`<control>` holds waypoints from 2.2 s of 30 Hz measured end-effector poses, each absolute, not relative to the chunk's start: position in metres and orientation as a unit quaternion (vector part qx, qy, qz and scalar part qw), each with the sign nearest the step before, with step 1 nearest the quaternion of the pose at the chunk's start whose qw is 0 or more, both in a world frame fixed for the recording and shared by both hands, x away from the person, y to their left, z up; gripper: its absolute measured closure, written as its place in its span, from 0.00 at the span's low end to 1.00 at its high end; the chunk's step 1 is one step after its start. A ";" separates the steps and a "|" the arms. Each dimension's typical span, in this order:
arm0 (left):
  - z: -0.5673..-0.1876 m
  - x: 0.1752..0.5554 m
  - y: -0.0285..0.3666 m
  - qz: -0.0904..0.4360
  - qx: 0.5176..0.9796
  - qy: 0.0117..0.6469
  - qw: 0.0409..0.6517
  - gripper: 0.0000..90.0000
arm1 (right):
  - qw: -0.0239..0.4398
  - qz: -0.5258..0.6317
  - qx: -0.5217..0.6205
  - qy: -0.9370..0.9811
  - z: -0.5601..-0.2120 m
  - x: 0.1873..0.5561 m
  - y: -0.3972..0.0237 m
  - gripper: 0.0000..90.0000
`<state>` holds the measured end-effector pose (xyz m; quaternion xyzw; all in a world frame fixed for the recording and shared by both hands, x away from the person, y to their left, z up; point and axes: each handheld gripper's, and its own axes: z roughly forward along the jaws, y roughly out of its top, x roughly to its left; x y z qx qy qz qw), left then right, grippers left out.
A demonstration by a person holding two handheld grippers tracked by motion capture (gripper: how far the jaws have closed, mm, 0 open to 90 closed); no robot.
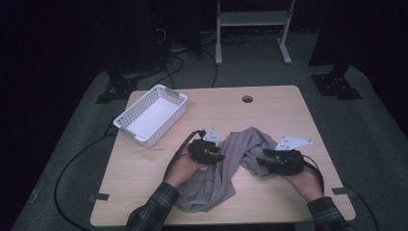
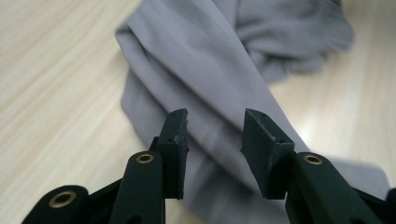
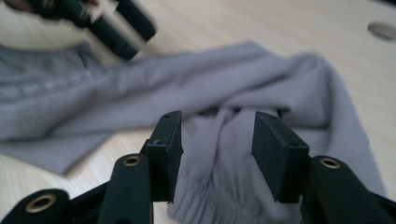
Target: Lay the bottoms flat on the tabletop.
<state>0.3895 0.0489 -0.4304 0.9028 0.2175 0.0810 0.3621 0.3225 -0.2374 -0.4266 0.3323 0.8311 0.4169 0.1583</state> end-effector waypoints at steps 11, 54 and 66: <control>-0.458 0.397 0.031 0.080 0.924 0.214 0.306 0.90 | 0.157 0.314 0.371 0.860 -0.462 0.341 -0.238 0.82; -0.425 0.353 0.045 0.132 0.906 0.194 0.353 0.49 | 0.110 0.397 0.396 0.821 -0.449 0.379 -0.275 0.98; -0.411 0.364 0.033 0.148 0.886 0.185 0.398 0.41 | 0.101 0.484 0.287 0.820 -0.389 0.363 -0.229 0.98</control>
